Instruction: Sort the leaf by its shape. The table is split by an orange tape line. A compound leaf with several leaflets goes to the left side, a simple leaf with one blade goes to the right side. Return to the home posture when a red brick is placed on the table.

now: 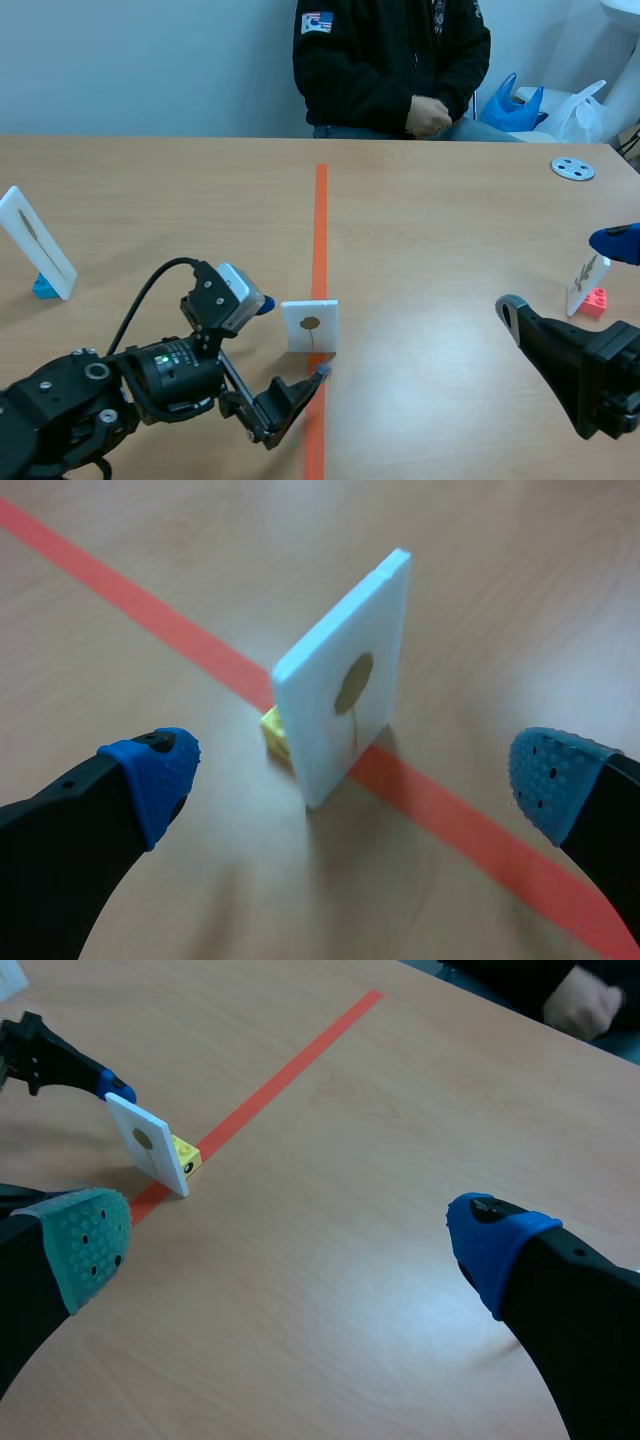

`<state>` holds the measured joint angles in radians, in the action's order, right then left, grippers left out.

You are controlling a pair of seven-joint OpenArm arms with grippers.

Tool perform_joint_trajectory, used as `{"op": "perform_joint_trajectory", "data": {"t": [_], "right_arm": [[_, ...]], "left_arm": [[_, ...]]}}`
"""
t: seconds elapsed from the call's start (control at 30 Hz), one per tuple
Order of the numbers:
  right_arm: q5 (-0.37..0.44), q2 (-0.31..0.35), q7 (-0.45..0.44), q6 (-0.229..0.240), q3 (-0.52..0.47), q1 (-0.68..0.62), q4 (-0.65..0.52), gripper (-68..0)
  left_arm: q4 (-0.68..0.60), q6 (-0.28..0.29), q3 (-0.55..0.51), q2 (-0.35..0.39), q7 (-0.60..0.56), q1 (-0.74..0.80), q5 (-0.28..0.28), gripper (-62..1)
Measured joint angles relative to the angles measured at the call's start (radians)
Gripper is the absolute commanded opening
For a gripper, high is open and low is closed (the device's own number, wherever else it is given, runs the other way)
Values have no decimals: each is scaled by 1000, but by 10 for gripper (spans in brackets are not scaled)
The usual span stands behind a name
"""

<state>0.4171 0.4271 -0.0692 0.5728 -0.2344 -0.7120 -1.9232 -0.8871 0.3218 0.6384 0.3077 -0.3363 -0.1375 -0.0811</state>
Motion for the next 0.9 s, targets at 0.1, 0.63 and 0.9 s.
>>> {"op": "perform_joint_trajectory", "data": {"t": [0.1,0.63,0.9], "right_arm": [[0,0,0,0,0,0,0,4],[0,0,0,0,0,0,0,4],[0,0,0,0,0,0,0,4]], "left_arm": [[26,-31,42,-37,-17,-28,34,14],[116,-90,100,-69,-21,-60,35,-195],[116,-113,100,-69,-58,-59,30,-379]]}}
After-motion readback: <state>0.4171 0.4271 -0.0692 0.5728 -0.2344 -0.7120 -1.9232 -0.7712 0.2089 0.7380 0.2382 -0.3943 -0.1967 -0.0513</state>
